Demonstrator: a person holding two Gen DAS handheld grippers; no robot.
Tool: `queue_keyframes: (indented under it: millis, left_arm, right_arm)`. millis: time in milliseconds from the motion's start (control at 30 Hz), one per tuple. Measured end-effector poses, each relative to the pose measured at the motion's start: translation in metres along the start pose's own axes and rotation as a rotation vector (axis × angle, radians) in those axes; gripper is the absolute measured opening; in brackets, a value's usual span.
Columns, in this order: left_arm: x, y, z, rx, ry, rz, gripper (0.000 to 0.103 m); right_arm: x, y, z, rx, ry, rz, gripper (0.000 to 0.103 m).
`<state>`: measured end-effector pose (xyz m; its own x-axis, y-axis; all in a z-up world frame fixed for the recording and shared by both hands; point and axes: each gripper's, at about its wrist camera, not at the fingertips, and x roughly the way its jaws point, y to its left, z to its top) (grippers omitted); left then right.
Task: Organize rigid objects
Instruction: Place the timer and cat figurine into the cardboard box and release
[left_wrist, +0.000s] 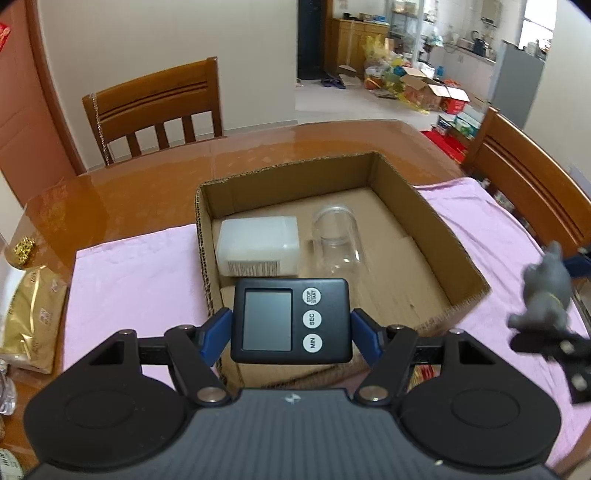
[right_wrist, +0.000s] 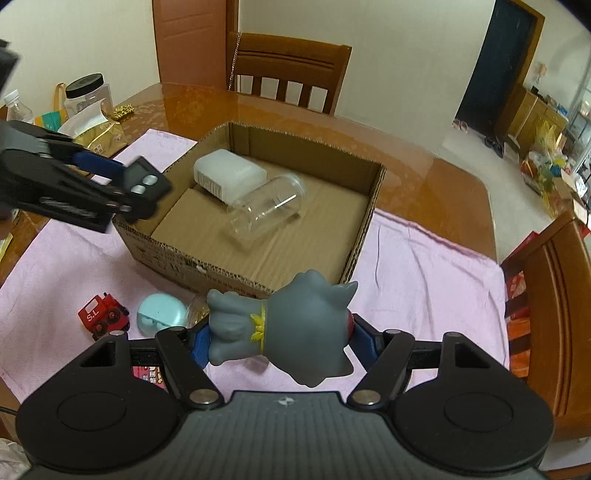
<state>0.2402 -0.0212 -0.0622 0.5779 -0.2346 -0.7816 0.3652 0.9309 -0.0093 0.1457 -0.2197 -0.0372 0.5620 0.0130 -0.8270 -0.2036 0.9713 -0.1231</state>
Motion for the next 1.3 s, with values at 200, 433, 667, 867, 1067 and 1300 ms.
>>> queue_keyframes:
  millis: [200, 433, 667, 867, 1067, 1300]
  left_arm:
    - [0.018, 0.0, 0.002, -0.048, 0.014, -0.008, 0.087]
    - [0.008, -0.003, -0.005, -0.011, -0.04, 0.042, 0.101]
    - [-0.008, 0.004, -0.022, -0.06, -0.06, 0.048, 0.101]
    - [-0.028, 0.012, -0.037, -0.089, -0.127, 0.101, 0.101]
    - [-0.035, 0.022, -0.048, -0.135, -0.116, 0.107, 0.101]
    - [-0.033, 0.029, -0.059, -0.157, -0.079, 0.106, 0.101]
  right_arm:
    - [0.002, 0.0, 0.004, -0.002, -0.008, 0.001, 0.076]
    - [0.004, 0.0, 0.009, -0.011, -0.011, 0.01, 0.076]
    - [0.014, -0.003, 0.03, -0.044, -0.032, 0.046, 0.076]
    - [0.039, -0.008, 0.058, -0.052, -0.018, 0.065, 0.076]
    - [0.068, -0.011, 0.077, -0.034, -0.005, 0.05, 0.08]
    - [0.064, -0.01, 0.081, -0.013, -0.056, 0.013, 0.103]
